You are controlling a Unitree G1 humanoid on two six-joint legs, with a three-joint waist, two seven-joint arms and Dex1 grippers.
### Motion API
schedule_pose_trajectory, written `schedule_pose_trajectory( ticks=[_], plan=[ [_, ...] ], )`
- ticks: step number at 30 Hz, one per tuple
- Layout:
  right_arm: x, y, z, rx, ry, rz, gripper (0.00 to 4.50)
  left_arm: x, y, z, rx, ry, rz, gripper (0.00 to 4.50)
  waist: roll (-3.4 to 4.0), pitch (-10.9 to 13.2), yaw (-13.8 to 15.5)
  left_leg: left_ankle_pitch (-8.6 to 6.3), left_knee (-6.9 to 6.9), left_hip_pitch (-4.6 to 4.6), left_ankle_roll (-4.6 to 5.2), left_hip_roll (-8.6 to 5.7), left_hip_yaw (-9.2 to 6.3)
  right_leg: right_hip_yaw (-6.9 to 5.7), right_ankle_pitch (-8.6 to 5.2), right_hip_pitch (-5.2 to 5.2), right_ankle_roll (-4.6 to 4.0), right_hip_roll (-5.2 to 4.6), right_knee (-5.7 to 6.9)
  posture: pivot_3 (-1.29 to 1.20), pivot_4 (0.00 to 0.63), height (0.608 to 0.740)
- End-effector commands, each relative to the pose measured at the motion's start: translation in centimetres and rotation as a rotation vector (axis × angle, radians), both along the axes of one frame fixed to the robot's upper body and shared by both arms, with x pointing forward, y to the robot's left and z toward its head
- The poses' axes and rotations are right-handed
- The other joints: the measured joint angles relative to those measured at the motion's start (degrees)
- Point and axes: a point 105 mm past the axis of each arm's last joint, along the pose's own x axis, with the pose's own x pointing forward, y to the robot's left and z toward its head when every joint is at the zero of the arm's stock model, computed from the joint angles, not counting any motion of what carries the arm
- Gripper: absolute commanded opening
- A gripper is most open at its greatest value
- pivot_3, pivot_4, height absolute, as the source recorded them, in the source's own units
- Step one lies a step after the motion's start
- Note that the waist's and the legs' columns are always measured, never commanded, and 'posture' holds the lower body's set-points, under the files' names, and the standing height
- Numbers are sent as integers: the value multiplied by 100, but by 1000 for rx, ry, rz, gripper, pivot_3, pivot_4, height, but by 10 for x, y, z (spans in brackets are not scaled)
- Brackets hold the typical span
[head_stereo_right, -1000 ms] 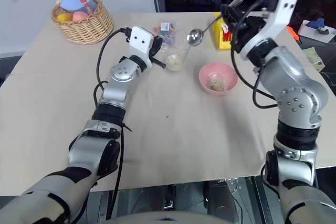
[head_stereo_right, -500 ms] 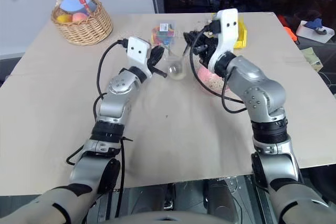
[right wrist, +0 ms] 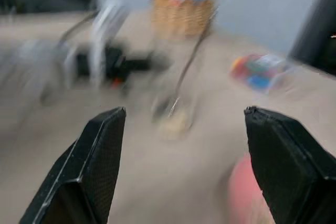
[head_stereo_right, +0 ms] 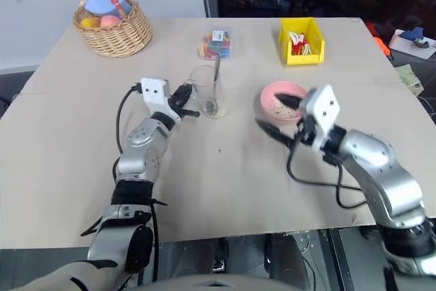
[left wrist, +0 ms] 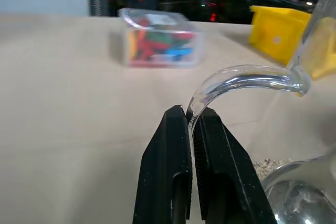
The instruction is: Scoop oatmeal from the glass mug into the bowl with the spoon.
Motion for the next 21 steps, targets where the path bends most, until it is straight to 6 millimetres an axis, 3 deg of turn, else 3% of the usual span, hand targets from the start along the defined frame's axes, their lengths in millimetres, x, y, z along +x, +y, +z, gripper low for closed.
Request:
schedule_pose_trajectory(
  ticks=[1,5,7,9,13,17,21],
  plan=[
    [-26,-9,-1,-51,-92,32,3626,-4,6,9,-41,-56,3,0,-2,-1,5,0,1,4,0,2,-4,-3,0,6,0,1,-1,0,150,740],
    [-35,-18,-4,-33,-112,-22,3626,-6,10,4,-39,-45,5,0,-2,-1,-17,0,4,11,0,2,3,4,0,8,0,1,1,0,150,740],
    [-36,-21,-5,-29,-111,-51,3671,-7,11,1,-45,-32,2,743,-3,-2,5,0,6,17,0,3,-2,2,-1,13,-1,3,3,0,150,740],
    [-36,-23,-6,-26,-116,-69,3671,-8,12,-1,-46,-26,2,1105,-3,-2,10,0,6,17,0,3,-6,-1,-1,17,-2,3,0,0,150,740],
    [-36,-28,-10,-31,-99,-100,3671,-19,13,-4,-58,-13,-23,2951,-2,-3,4,0,6,19,0,1,-5,1,-1,20,-2,2,-4,0,150,740],
    [-35,-44,-22,-35,-8,-163,3671,-43,18,-9,-34,1,-52,2951,-1,-3,-3,-1,5,20,0,5,-6,1,-1,20,-2,2,-4,0,150,740],
    [-30,-73,-36,-80,79,-241,3671,-80,18,-15,37,31,-155,2951,-3,-5,3,-1,6,24,0,10,-4,3,-2,22,-3,0,-2,0,150,740]
  ],
)
